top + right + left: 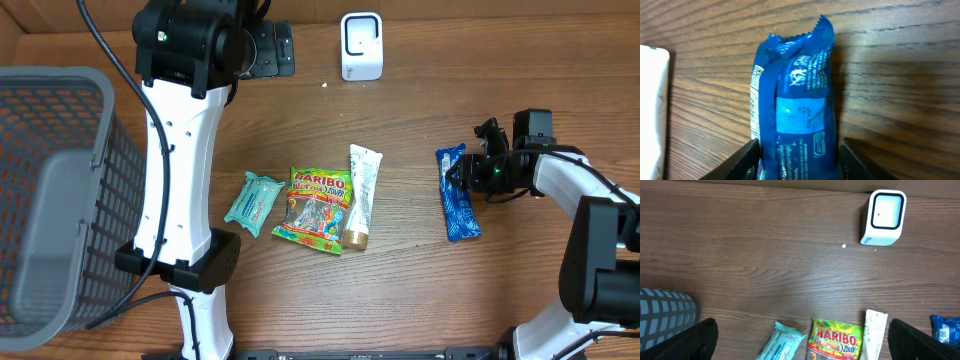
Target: Scan the item barcode
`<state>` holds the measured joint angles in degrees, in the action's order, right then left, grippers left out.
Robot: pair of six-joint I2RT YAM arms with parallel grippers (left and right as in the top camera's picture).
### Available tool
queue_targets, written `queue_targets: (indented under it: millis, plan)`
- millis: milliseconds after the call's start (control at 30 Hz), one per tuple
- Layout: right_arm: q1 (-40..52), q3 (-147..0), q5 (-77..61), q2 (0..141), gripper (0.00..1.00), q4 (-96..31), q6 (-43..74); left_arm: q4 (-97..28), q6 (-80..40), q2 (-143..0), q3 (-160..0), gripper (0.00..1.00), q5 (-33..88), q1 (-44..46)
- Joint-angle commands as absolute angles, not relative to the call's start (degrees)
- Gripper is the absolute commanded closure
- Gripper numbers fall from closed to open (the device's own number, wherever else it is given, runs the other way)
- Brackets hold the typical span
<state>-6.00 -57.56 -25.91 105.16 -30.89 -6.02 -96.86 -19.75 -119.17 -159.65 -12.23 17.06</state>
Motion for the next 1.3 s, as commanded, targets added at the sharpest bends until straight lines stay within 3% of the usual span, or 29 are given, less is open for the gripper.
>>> queue_targets:
  millis: [0,767,867,967,1033,1167,1267]
  plan:
    - [-5.8,-54.4,-28.0,106.5,0.47,-31.5,-4.3,-96.8,-20.8,-119.7,-159.4,0.0,-12.0,17.3]
    - [-5.8,-54.3,-25.2,106.5,0.47,-37.6,-6.7,-96.8,-20.8,-119.7,-159.4,0.0,-12.0,17.3]
    - [-5.8,-54.3,-23.5,106.5,0.56,-38.0,-7.6,-96.8,-20.8,-119.7,-159.4,0.0,-12.0,17.3]
    - [-5.8,-53.7,-23.4,106.5,0.76,-38.2,-7.6,-96.8,-20.8,-119.7,-159.4,0.0,-12.0,17.3]
    - [-5.8,-53.6,-24.0,106.5,0.84,-38.2,-7.5,-96.8,-20.8,-119.7,-159.4,0.0,-12.0,17.3]
    - [-5.8,-53.8,-29.1,106.5,0.86,-38.0,-7.5,-96.8,-20.8,-119.7,-159.4,0.0,-12.0,17.3]
    - [-5.8,-55.1,-34.8,106.5,0.96,-38.5,-5.9,-96.8,-20.8,-119.7,-159.4,0.01,-12.0,17.3]
